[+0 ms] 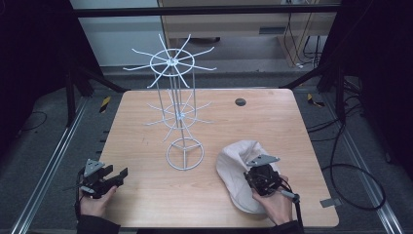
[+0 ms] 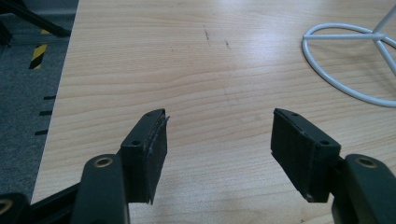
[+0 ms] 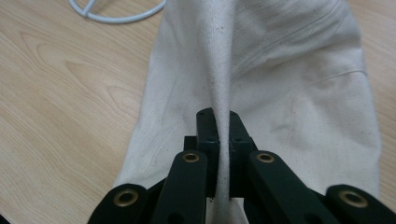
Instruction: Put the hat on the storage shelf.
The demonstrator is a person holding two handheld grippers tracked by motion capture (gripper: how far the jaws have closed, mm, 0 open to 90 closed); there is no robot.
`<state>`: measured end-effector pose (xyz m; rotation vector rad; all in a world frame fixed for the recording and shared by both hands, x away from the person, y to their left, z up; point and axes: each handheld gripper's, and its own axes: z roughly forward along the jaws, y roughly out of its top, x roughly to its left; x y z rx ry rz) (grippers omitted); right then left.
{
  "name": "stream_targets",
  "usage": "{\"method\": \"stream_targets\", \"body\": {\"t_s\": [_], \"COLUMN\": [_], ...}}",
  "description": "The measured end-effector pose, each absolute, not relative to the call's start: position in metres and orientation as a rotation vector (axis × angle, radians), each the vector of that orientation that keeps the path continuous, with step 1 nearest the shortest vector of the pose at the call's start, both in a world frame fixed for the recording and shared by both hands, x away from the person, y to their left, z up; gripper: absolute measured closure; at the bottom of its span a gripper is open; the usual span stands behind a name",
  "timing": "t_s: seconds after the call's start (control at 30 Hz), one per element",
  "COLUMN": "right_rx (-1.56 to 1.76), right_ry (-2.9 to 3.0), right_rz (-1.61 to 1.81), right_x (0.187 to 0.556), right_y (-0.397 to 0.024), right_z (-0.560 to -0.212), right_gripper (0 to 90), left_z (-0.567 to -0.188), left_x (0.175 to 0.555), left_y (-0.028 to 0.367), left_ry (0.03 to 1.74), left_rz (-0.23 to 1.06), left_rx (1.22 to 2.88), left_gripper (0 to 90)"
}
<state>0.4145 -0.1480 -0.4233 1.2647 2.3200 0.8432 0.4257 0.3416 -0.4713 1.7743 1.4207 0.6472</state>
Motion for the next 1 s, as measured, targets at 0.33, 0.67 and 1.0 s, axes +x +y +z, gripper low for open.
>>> {"method": "stream_targets", "body": {"t_s": [0.33, 0.67, 1.0], "right_rx": [1.230, 1.193, 1.120], "right_ry": [2.273, 2.207, 2.094], "right_rz": [0.945, 1.052, 1.168], "right_x": [0.406, 0.400, 0.395], "right_y": [-0.162, -0.167, -0.177], "right_z": [-0.403, -0.391, -0.382], "right_gripper": [88.3, 88.4, 88.4], "left_z": [-0.471, -0.471, -0.471], "left_x": [0.426, 0.426, 0.426], "left_y": [0.342, 0.342, 0.341], "left_ry": [1.421, 1.421, 1.421], "left_rz": [0.652, 0.651, 0.648], "left_rx": [1.772, 1.777, 1.775], "left_gripper": [36.1, 36.1, 36.1]}}
